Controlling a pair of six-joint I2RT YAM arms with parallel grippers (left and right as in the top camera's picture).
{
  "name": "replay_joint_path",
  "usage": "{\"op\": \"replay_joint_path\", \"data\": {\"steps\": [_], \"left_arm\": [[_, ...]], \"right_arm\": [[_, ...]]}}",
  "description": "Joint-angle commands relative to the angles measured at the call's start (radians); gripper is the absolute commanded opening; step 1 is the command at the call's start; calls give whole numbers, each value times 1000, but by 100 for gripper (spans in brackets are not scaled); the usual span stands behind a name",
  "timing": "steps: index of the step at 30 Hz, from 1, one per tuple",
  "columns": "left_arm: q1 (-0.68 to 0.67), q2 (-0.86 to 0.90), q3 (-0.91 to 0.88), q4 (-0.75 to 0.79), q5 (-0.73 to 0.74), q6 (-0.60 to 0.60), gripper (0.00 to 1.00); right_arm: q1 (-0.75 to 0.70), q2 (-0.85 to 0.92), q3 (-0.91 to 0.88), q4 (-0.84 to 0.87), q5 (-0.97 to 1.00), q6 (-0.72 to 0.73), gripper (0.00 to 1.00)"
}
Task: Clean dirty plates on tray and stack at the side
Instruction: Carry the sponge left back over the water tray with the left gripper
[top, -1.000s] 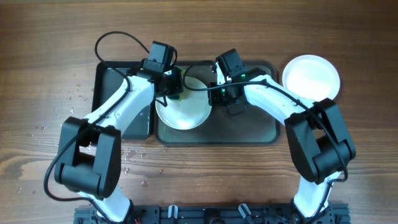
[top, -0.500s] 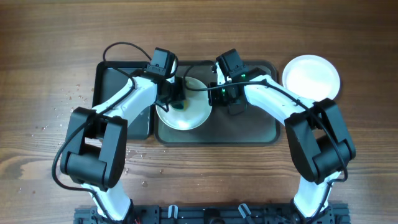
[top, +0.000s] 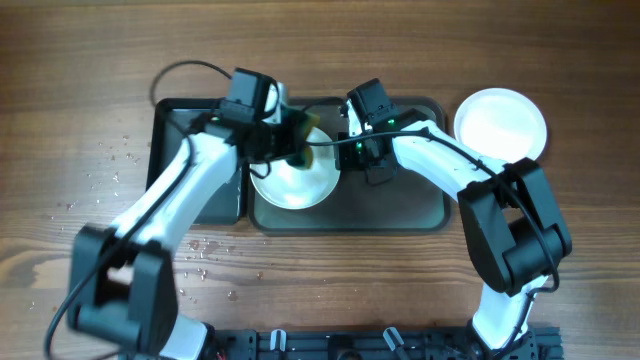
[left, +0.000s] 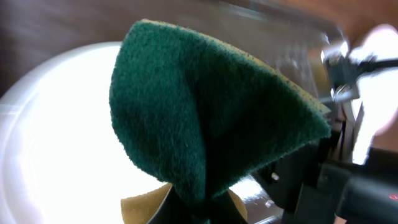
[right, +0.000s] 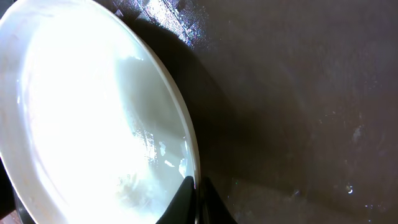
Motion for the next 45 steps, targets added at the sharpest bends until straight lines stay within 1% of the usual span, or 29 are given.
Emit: {"op": "replay_joint_path", "data": {"steps": [1,3,5,8,12,16,18,24,29,30,31,32,33,34,35,39,42,45], "left_arm": [[48,-54,7,-61,-281,-13,7],[80,-53,7,-111,-374,2,7],[115,-49,6,-150,-412,38,7],[170,-49,2,-191,-415,87,8],[259,-49,-52,-201,-415,93,8],[309,-49,-131,-152,-414,93,6],[313,-49,-183,-102,-414,121,5],[313,-49,-257,-41,-415,217,8],[313,-49,-264,-38,-415,224,11],[313,-49,-264,-38,-415,224,14],[313,-49,-264,-38,-415,224,22],[313,-49,-264,-37,-415,224,43],[313,-49,-264,-38,-414,223,57],[313,-49,-264,-39,-414,219,74],[313,-49,-264,-39,-413,214,83],[313,-70,-248,-43,-406,193,88],[313,-113,-208,-53,-399,181,89],[314,-170,-161,-53,-399,163,93]], "right_arm": [[8,20,-6,5,-16,1,5],[8,20,-6,5,-16,1,4],[8,20,-6,5,-16,1,4],[8,20,-6,5,-16,1,4],[8,20,-6,7,-16,1,5],[8,20,-6,7,-16,1,4],[8,20,-6,8,-16,1,5],[8,20,-6,8,-16,1,5],[8,20,-6,9,-16,1,5],[8,20,-6,8,-16,1,5],[8,20,-6,8,-16,1,5],[8,20,-6,8,-16,1,5],[8,20,-6,8,-16,1,5],[8,20,-6,9,-15,1,5],[8,20,-6,9,-15,1,6],[8,21,-6,9,-16,1,6],[8,20,-6,9,-16,1,6],[8,20,-6,9,-15,1,6]]}}
